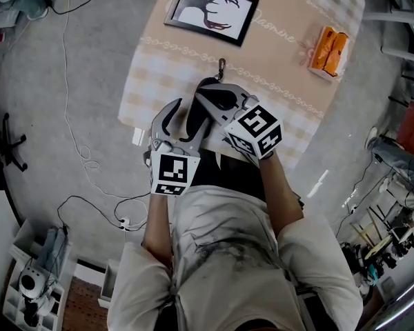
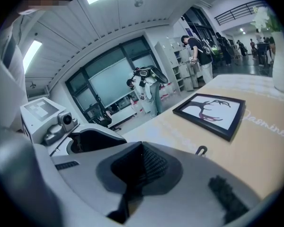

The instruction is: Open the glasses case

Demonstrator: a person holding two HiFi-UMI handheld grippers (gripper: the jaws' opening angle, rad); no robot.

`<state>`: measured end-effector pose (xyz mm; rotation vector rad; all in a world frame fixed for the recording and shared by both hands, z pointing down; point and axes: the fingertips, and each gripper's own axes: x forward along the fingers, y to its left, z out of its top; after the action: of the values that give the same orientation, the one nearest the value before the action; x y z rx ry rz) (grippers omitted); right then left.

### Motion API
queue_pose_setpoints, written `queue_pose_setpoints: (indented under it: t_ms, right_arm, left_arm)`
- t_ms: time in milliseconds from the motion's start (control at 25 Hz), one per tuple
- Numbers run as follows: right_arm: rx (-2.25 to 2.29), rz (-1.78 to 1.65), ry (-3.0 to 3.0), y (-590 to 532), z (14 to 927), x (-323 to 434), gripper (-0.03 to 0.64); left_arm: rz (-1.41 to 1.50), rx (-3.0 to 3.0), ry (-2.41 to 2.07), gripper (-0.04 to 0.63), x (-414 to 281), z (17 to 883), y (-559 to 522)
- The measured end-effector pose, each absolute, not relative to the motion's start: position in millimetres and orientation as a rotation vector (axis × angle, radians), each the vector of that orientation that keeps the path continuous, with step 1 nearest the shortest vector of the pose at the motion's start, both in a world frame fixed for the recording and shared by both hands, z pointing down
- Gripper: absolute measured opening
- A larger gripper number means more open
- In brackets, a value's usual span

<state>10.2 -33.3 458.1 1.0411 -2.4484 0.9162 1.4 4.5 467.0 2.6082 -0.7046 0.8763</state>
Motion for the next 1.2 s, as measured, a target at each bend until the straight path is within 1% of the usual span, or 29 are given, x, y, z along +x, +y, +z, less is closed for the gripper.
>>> queue_pose_setpoints:
  t_ms: [160, 360, 480, 760, 960, 1200]
  right_arm:
    - [1.046, 0.903, -2.436, -28, 456, 15, 0.017]
    - [0.961, 0.837, -2.408, -11, 454, 13, 0.017]
    - [0.947, 0.774, -2.391, -8, 453, 13, 0.017]
    - [0.899, 0.619, -2.306, -2, 456, 15, 0.017]
    - [0.873, 0.519, -2.234, 2, 457, 16, 0.015]
    - [0.880, 0.528, -2.218, 7, 460, 22, 0.015]
  left_arm:
    - [0.879, 2.612, -0.723, 0.284, -1, 466, 2]
    - [0.880, 2.605, -0.727, 0.263, -3, 467, 0]
    - [0.895, 2.600, -0.734, 0.234, -4, 468, 0]
    - [0.929, 2.572, -0.741, 0.130, -8, 475, 6]
    - [0.936, 2.557, -0.775, 0.069, -12, 474, 3]
    - [0.950, 2.547, -0.811, 0.063, -19, 477, -2]
